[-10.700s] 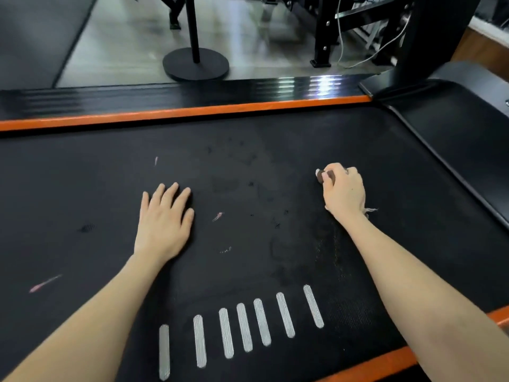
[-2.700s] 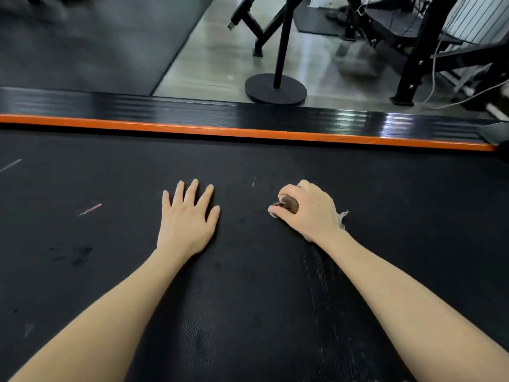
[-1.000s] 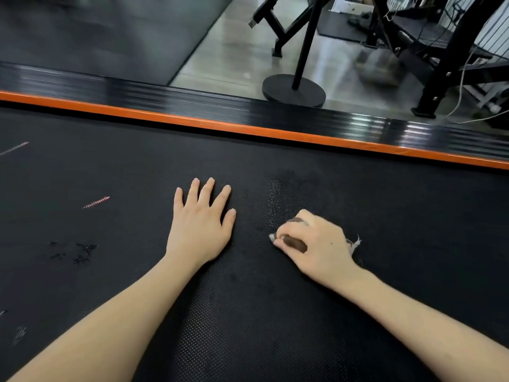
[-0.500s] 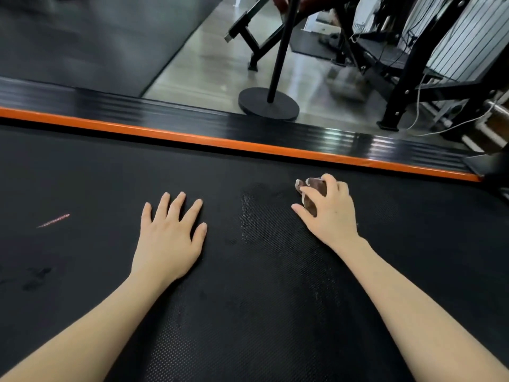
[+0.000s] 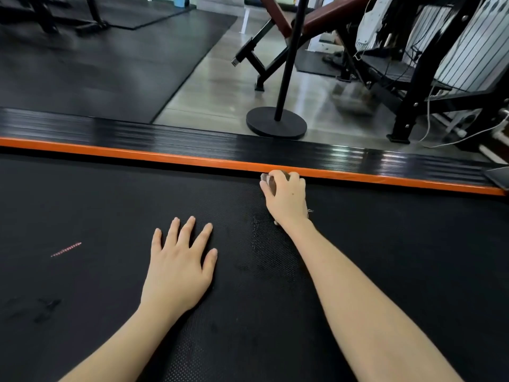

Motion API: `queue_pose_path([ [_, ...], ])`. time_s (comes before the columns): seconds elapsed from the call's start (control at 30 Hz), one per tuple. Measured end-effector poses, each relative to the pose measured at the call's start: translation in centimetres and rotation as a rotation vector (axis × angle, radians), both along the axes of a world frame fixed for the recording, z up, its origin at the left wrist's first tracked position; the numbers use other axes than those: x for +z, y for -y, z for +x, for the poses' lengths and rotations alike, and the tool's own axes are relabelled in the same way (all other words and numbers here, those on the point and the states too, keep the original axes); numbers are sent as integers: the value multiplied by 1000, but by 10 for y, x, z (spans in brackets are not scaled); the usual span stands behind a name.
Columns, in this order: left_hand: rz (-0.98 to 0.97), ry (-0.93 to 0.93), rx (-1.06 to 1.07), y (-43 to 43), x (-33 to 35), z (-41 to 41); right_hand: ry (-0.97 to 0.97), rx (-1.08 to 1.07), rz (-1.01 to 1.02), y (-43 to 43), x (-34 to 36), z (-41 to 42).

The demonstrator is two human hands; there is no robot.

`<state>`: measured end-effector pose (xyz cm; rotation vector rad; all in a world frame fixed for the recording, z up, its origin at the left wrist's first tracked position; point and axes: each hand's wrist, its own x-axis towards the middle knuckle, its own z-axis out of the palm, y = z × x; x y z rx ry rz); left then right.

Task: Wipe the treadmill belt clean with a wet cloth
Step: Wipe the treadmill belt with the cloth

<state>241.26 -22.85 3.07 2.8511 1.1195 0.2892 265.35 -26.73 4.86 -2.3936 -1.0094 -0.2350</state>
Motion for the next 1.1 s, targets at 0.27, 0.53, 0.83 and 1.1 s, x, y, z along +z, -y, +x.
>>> queue_pose_path([
  [0.27, -5, 8, -2, 0, 2, -1, 68, 44, -74, 15, 3, -24],
  [0.53, -19, 16, -11, -1, -1, -1, 171, 554, -27, 104, -1, -75],
  [0.83, -24, 39, -7, -1, -1, -1, 57, -27, -76, 5, 3, -7],
  [1.1, -49, -27, -7, 0, 5, -1, 118, 420, 10, 124, 4, -119],
])
